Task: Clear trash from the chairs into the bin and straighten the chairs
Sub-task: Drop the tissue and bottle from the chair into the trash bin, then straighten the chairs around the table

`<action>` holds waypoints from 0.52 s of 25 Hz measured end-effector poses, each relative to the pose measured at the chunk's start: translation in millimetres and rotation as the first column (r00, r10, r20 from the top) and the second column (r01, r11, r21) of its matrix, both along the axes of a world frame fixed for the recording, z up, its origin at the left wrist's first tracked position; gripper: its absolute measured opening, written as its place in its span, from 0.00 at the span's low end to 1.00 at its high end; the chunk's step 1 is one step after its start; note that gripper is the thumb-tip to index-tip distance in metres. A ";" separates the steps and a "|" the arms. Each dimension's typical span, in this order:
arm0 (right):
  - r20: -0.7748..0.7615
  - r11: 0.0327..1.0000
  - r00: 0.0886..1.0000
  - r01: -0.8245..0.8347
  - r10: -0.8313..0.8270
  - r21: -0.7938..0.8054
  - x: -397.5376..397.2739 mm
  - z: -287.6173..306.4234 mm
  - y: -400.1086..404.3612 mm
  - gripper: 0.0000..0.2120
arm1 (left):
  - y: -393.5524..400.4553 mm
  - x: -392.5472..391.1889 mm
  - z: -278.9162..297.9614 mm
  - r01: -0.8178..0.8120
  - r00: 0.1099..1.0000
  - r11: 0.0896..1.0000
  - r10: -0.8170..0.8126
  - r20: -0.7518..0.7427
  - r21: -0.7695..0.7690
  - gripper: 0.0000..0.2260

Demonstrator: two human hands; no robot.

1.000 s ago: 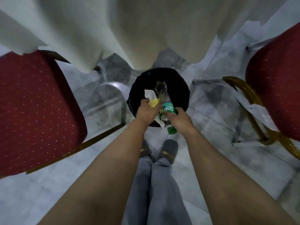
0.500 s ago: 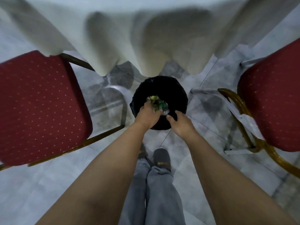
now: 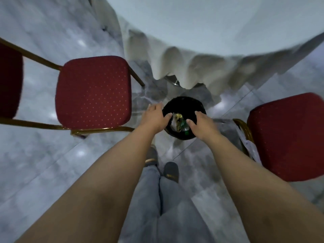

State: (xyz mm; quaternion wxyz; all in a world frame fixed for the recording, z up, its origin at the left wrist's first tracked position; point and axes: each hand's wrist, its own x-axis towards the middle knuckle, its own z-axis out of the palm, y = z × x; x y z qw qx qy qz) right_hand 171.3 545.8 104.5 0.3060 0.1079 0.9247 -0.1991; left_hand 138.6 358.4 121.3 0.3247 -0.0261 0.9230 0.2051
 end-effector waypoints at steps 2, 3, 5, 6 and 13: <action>-0.054 0.996 0.995 -0.086 0.087 0.024 2.2 28.8 -13.7 0.29 | -19.1 12.1 28.1 0.002 0.999 0.999 -0.004 -0.044 -0.036 0.31; -0.073 0.990 0.987 -0.140 0.141 0.024 5.1 43.4 -22.5 0.30 | -30.6 20.6 44.7 -0.007 0.998 0.999 0.004 -0.064 -0.052 0.30; -0.099 0.969 0.964 -0.247 0.247 0.018 7.2 67.8 -40.9 0.32 | -54.0 35.3 75.0 -0.026 0.993 0.995 0.015 -0.115 -0.093 0.29; -0.112 0.953 0.947 -0.301 0.301 0.016 7.1 79.1 -52.4 0.32 | -67.9 43.6 89.6 -0.038 0.990 0.993 0.022 -0.141 -0.110 0.29; -0.201 0.838 0.817 -0.543 0.541 0.051 21.0 135.9 -155.2 0.32 | -183.9 98.8 136.3 -0.165 0.964 0.964 0.113 -0.240 -0.208 0.29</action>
